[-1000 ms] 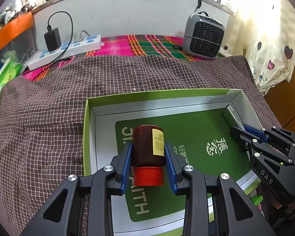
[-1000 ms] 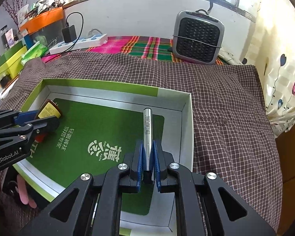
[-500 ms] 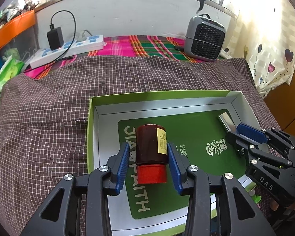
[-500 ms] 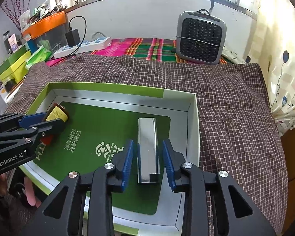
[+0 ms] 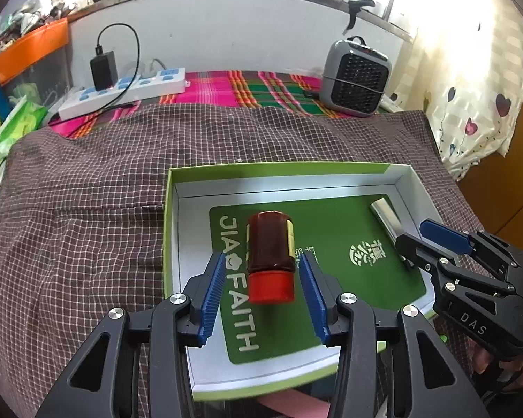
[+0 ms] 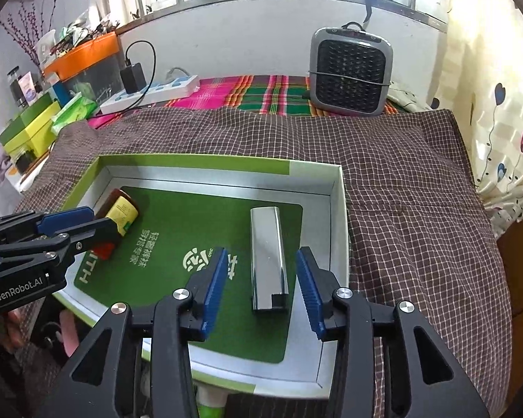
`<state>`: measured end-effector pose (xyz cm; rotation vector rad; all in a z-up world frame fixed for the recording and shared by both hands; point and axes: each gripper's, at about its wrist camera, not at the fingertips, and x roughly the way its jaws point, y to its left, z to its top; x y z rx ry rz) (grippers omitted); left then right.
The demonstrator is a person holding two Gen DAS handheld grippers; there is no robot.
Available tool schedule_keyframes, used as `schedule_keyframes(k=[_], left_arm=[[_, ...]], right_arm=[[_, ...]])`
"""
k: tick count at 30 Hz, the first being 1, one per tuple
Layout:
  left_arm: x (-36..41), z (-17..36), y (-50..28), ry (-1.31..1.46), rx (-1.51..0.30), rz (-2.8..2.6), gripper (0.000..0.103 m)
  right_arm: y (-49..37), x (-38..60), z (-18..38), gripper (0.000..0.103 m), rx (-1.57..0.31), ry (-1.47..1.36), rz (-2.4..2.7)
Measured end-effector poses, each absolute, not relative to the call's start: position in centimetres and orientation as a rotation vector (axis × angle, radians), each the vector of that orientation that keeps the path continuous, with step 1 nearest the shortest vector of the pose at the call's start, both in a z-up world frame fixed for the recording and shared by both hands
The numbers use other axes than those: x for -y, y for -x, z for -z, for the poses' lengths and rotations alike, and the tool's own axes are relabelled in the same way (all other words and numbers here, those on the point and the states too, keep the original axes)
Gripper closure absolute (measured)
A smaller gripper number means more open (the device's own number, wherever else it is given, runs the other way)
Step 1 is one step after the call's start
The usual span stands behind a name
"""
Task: Organize rigid objects
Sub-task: 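Set the bottle upright in the green box and open the left gripper, then withdraw both grippers from the box toward the remaining items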
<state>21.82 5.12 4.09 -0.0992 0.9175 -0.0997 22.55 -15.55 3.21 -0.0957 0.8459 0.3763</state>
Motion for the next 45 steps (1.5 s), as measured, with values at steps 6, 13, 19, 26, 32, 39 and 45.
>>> schedule_keyframes(k=[6, 13, 19, 26, 32, 39, 45], left_arm=[[-5.4, -4.8, -20.5, 0.111, -0.900, 0.101, 0.059], [-5.4, -5.4, -18.6, 0.110, -0.879, 0.100, 0.059], [-6.2, -5.7, -16.6, 0.139, -0.861, 0.090, 0.059], [-7.7, -5.4, -14.0, 0.171, -0.849, 0.069, 0.059], [-9.2, -4.9, -12.0, 0.208, -0.850, 0.044, 0.059], [-10.0, -4.7, -9.9, 0.234, -0.837, 0.037, 0.059], [-10.2, -4.4, -8.4, 0.248, -0.833, 0.040, 0.059]], right_arm=[[-21.4, 15.9, -4.0, 0.060, -0.828, 0.074, -0.378], [-19.8, 16.4, -4.5, 0.059, -0.812, 0.059, -0.377], [-18.3, 17.1, -4.9, 0.059, -0.796, 0.037, -0.378], [-15.9, 18.0, -4.8, 0.059, -0.784, 0.013, -0.392], [-14.4, 18.4, -4.6, 0.059, -0.776, -0.006, -0.411], [-12.8, 18.5, -4.4, 0.059, -0.765, -0.020, -0.434], [-11.0, 18.4, -4.3, 0.059, -0.748, -0.017, -0.493]])
